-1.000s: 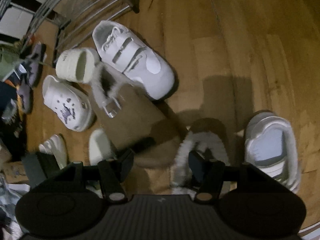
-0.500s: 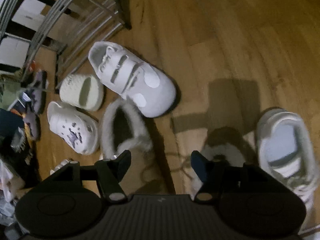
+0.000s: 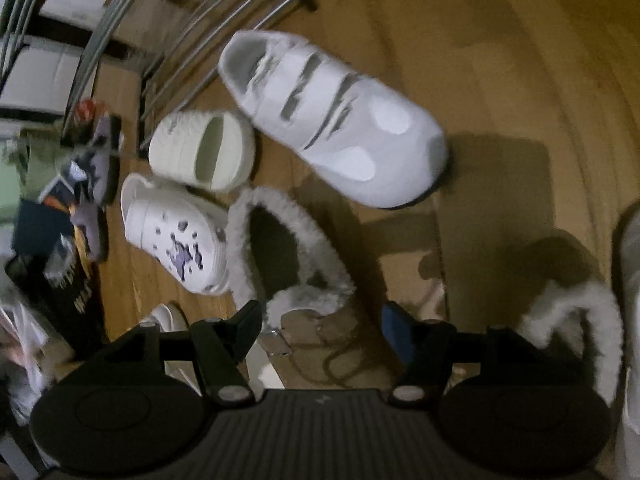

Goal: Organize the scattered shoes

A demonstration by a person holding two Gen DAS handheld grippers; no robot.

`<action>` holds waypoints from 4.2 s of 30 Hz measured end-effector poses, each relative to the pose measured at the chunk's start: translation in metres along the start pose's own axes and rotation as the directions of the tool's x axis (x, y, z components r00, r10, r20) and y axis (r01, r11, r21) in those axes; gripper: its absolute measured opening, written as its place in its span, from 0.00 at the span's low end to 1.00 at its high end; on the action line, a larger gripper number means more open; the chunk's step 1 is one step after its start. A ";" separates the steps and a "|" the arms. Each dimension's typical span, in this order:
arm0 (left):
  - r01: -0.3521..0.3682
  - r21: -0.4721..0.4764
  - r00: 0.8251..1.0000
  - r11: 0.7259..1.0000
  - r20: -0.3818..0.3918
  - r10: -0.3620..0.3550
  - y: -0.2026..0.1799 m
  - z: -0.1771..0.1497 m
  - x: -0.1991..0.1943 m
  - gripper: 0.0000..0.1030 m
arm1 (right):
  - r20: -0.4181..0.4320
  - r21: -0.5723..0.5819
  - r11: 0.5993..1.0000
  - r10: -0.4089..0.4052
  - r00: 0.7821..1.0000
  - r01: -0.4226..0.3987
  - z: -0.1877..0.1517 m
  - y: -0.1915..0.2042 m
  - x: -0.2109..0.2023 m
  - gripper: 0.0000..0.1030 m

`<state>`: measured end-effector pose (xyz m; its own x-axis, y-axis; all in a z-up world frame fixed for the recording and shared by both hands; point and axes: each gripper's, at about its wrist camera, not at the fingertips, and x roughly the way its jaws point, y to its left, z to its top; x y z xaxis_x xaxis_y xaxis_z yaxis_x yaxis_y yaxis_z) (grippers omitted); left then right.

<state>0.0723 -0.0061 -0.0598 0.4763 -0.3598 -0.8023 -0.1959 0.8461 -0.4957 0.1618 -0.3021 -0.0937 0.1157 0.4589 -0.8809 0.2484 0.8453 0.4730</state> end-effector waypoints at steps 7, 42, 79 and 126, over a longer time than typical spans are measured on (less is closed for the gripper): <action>0.016 -0.028 0.999 0.999 -0.028 -0.017 0.010 0.001 0.014 0.96 | 0.015 -0.011 0.998 -0.059 0.998 0.059 0.003 0.017 0.027 0.65; -0.046 -0.057 0.999 0.997 0.018 0.047 0.024 0.007 0.006 0.96 | 0.091 0.157 0.987 -0.052 0.995 0.037 -0.099 -0.074 -0.045 0.07; -0.010 0.189 0.990 0.982 -0.136 0.037 -0.031 -0.027 0.043 0.96 | 0.270 -0.354 0.841 -0.328 0.905 0.410 -0.099 -0.055 0.001 0.17; 0.004 0.077 0.999 0.997 -0.042 0.000 -0.003 0.007 -0.004 0.97 | 0.298 0.055 0.838 -0.534 0.792 0.544 -0.070 -0.204 -0.107 0.20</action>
<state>0.0768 -0.0048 -0.0528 0.4404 -0.3761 -0.8153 -0.1277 0.8726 -0.4715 0.0315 -0.5042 -0.0950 0.2455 -0.1692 -0.9545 0.3242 0.9423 -0.0836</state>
